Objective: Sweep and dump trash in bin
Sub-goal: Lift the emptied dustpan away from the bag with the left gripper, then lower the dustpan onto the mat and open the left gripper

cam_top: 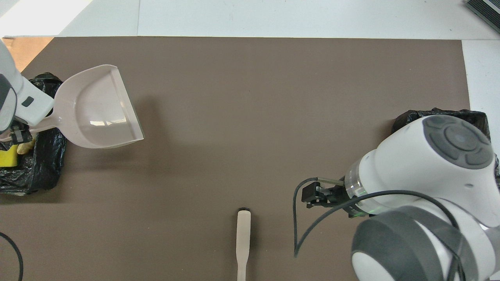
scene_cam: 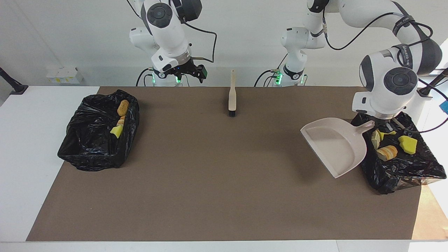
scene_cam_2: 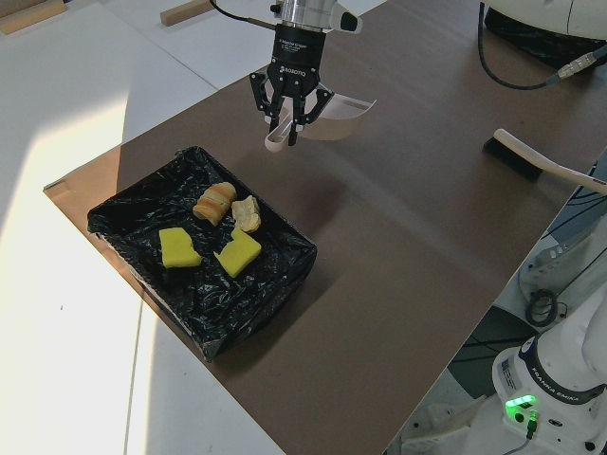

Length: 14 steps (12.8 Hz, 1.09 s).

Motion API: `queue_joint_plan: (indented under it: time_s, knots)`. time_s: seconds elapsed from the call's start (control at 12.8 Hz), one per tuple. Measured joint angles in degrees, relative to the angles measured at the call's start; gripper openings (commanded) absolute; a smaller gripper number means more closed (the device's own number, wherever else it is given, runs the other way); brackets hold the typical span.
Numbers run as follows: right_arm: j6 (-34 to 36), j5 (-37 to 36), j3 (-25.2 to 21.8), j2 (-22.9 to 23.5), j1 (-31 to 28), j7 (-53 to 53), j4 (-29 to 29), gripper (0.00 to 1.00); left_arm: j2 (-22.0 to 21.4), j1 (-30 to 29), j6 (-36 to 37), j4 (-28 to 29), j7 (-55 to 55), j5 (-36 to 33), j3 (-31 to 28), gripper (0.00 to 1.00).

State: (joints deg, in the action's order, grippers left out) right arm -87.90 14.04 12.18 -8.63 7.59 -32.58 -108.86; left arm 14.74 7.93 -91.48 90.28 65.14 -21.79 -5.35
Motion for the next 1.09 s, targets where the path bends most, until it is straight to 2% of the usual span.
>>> queue_joint_plan:
  time_s: [0.23,0.55,0.78,1.09]
  knots:
    - [0.01,-0.94,0.19,0.00,-0.26,0.22,1.15,1.00,0.51,2.26,-1.01,0.41,-3.89,4.63,0.06,0.00]
    - [-0.10,-2.23,0.04,0.14,-2.24,0.69,3.81,1.00,1.51,3.85,-1.16,0.47,-15.02,8.24,0.06,0.00]
    - [-0.15,-4.16,-0.16,0.57,-4.45,4.98,6.72,1.00,1.52,10.36,-0.45,0.51,-31.81,10.13,0.23,0.00]
    - [-0.13,-11.26,-1.71,1.58,-4.43,9.36,10.90,1.00,1.51,19.45,0.23,0.51,-52.64,17.04,0.38,0.00]
